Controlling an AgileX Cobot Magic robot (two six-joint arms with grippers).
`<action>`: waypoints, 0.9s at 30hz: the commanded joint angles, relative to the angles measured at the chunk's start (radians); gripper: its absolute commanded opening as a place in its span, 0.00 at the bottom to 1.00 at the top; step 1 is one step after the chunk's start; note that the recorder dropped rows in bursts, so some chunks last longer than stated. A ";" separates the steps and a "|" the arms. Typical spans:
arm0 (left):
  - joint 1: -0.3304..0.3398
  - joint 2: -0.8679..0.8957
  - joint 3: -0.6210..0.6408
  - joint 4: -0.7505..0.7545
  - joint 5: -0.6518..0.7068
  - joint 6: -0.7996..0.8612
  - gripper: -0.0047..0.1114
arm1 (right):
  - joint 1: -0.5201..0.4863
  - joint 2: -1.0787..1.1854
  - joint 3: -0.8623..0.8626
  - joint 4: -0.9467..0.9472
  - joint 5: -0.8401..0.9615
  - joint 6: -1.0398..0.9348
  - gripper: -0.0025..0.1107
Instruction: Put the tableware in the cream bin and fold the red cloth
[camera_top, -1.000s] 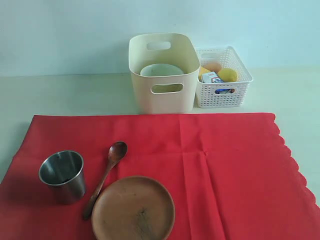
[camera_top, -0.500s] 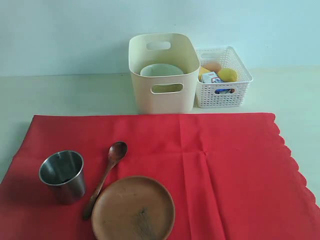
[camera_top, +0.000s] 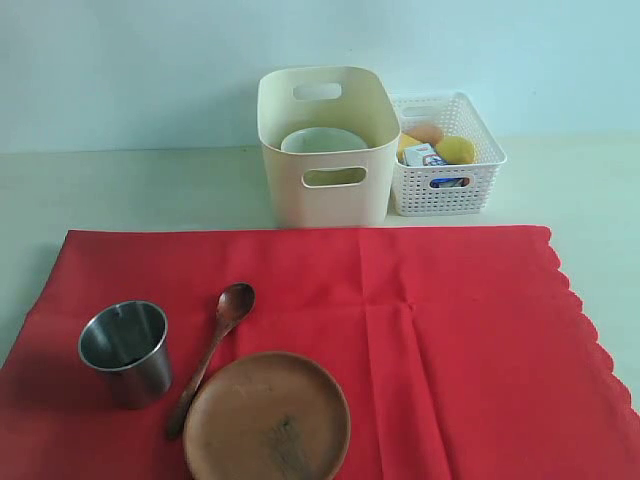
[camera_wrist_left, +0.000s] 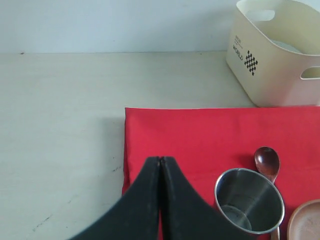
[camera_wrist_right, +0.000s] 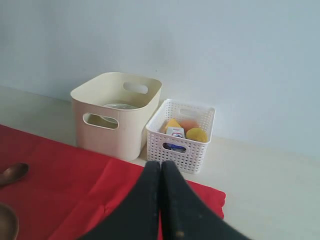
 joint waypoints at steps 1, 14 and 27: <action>-0.007 0.002 -0.005 -0.006 -0.005 -0.004 0.04 | 0.000 -0.005 0.005 -0.003 -0.011 -0.001 0.02; -0.007 0.002 -0.005 -0.006 -0.005 -0.004 0.04 | 0.000 -0.005 0.005 -0.003 -0.015 -0.001 0.02; -0.007 0.005 -0.010 0.012 0.066 0.027 0.04 | 0.000 -0.005 0.005 0.023 -0.015 -0.001 0.02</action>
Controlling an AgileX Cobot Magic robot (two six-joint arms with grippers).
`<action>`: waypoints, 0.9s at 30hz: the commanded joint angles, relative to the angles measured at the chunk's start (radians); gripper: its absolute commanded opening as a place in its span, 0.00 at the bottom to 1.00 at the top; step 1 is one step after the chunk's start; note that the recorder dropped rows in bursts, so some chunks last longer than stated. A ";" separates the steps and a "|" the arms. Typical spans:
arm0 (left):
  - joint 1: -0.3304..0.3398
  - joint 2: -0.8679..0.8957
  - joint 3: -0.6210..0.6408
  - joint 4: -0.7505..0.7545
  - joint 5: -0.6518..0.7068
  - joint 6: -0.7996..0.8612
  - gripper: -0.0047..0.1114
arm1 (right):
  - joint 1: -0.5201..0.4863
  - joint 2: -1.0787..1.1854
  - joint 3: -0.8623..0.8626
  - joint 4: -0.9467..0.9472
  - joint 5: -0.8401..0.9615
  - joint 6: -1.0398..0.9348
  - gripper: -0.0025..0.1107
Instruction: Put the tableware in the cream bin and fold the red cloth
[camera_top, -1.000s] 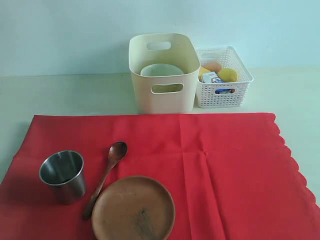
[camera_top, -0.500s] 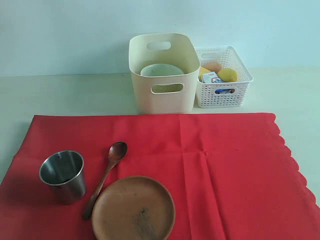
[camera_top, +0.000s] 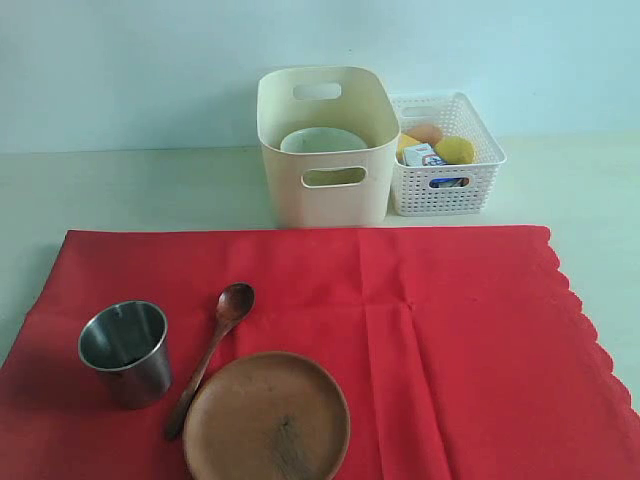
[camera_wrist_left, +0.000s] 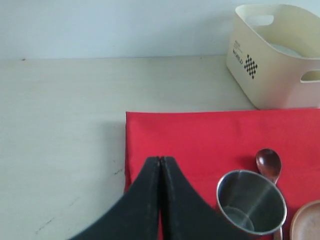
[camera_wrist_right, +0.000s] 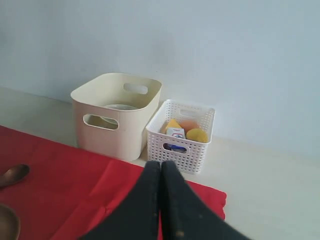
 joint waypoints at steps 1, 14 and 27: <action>-0.007 0.010 -0.015 -0.002 0.105 0.025 0.04 | 0.000 -0.005 0.005 0.021 -0.013 -0.001 0.02; -0.007 0.242 -0.073 -0.571 0.298 0.582 0.14 | 0.000 -0.005 0.005 0.071 -0.015 -0.001 0.02; -0.007 0.395 -0.124 -0.759 0.415 0.893 0.63 | 0.000 -0.005 0.005 0.124 -0.034 -0.008 0.02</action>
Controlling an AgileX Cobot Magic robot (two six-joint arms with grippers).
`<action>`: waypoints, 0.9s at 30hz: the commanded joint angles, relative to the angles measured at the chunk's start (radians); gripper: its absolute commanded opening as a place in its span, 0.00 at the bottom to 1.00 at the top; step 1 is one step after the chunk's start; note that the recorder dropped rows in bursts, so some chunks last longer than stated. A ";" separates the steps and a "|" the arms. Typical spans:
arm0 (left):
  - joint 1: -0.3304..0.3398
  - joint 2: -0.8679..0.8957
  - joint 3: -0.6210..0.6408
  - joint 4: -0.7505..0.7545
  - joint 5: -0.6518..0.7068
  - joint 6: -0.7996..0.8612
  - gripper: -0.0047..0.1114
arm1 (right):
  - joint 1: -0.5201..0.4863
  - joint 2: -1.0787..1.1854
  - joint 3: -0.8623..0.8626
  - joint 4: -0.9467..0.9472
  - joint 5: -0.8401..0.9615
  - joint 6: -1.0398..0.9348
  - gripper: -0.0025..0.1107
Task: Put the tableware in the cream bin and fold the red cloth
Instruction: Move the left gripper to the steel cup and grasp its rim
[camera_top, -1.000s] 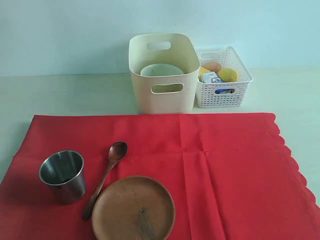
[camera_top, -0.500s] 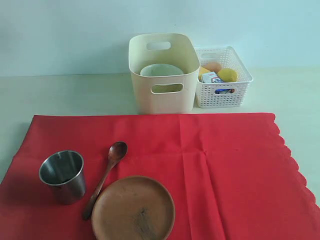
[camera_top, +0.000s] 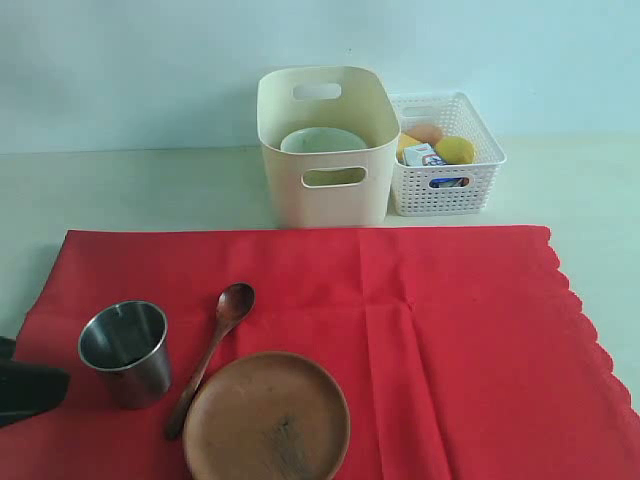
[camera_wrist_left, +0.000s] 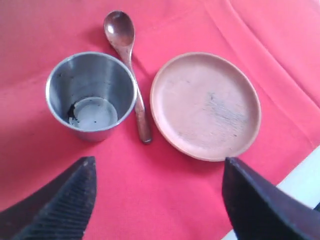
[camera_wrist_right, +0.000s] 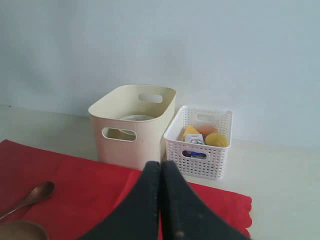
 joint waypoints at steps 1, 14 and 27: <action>-0.034 0.038 -0.044 -0.035 0.019 0.069 0.63 | 0.000 -0.005 0.005 0.005 -0.012 -0.007 0.02; -0.295 0.264 -0.148 0.247 -0.088 -0.058 0.59 | 0.000 -0.005 0.005 0.005 -0.012 -0.007 0.02; -0.310 0.447 -0.237 0.396 -0.116 -0.199 0.58 | 0.000 -0.005 0.005 0.007 -0.012 -0.007 0.02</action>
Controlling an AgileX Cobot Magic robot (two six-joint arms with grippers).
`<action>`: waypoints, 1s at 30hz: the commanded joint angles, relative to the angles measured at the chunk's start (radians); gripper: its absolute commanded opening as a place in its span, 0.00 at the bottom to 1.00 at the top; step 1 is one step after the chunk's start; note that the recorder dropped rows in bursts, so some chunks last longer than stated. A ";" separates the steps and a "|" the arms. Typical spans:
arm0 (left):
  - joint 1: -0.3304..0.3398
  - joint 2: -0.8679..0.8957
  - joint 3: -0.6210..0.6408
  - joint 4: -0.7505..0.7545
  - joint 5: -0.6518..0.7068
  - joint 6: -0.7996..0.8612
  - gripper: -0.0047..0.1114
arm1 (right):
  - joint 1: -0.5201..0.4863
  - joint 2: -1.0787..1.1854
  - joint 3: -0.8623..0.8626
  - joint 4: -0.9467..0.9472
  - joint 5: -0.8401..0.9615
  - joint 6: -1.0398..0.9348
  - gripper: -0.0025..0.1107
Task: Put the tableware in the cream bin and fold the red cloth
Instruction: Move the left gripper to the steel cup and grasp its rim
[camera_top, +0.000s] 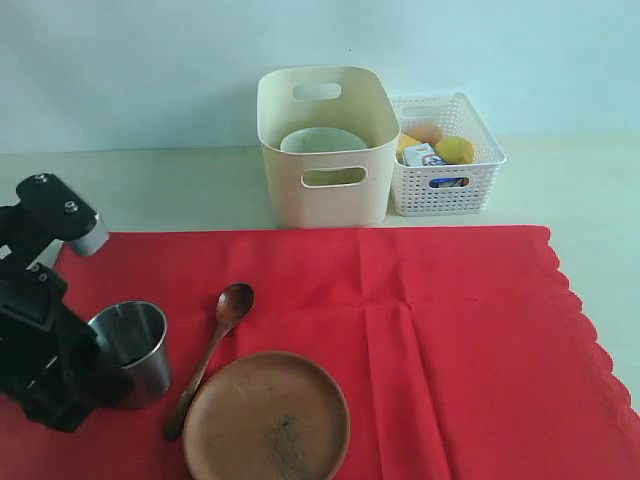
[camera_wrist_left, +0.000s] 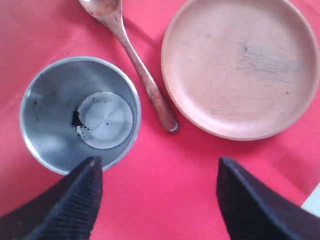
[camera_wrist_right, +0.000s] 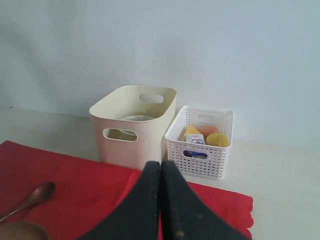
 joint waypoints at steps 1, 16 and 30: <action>-0.007 0.044 -0.033 0.015 -0.024 -0.012 0.58 | 0.000 -0.005 0.005 0.001 -0.010 -0.007 0.02; -0.007 0.162 -0.087 0.017 -0.074 0.075 0.58 | 0.000 -0.005 0.005 0.001 -0.008 -0.007 0.02; -0.007 0.276 -0.094 0.013 -0.096 0.153 0.58 | 0.000 -0.005 0.005 0.001 -0.006 -0.007 0.02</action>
